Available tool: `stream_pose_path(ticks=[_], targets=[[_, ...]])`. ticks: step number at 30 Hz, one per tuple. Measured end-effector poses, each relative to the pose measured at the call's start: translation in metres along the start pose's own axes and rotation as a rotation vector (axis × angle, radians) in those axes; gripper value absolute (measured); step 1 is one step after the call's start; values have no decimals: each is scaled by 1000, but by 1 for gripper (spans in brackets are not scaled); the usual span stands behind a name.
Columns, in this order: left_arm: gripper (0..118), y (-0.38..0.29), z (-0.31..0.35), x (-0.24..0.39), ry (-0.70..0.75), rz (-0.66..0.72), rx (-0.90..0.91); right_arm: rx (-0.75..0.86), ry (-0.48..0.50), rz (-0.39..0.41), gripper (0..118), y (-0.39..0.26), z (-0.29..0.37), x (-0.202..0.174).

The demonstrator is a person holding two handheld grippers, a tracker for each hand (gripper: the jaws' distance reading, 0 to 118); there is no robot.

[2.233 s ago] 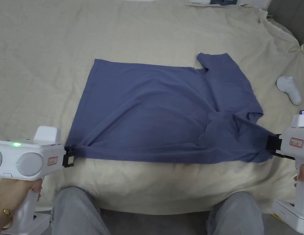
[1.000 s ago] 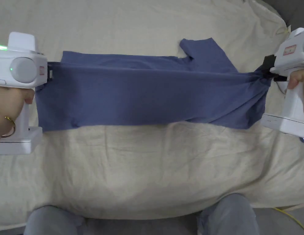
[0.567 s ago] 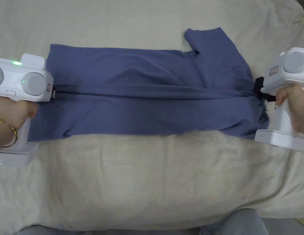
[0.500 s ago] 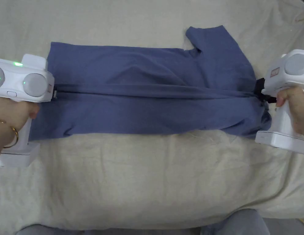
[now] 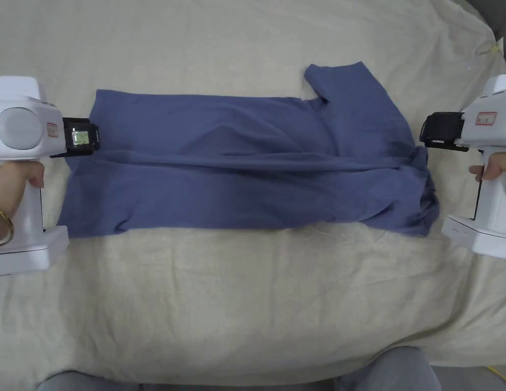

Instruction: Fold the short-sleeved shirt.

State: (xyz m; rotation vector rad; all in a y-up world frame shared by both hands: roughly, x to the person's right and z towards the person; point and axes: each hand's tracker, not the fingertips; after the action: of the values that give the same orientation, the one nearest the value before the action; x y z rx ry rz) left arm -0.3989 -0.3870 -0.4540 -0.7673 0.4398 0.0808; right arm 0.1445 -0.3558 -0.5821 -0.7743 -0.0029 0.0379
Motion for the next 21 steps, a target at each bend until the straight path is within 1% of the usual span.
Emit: stream_pose_path(ticks=[2,4,7,10,12,15,17,19,20,21], targets=[[106,0,23,-4,-22,41,67,50,19,15,87,3,25,3],[109,-4,49,-6,-65,73,146,133,48,23,88,0,57,3],[113,-19,87,-6,-102,98,251,241,90,19,92,-18,102,3],[113,-43,122,-2,-113,106,335,323,133,10,94,-43,141,2],[113,-60,142,3,-117,104,387,385,135,19,97,-64,163,1],[111,-82,167,8,-132,85,414,429,134,30,97,-92,186,-2],[104,-95,181,13,-134,60,451,464,138,25,97,-110,199,-2],[91,-107,195,17,-143,43,474,496,134,30,96,-128,210,-4],[87,-110,197,18,-151,32,467,501,133,36,96,-134,215,-4],[84,-116,201,20,-156,22,470,505,132,42,93,-141,220,-4]])
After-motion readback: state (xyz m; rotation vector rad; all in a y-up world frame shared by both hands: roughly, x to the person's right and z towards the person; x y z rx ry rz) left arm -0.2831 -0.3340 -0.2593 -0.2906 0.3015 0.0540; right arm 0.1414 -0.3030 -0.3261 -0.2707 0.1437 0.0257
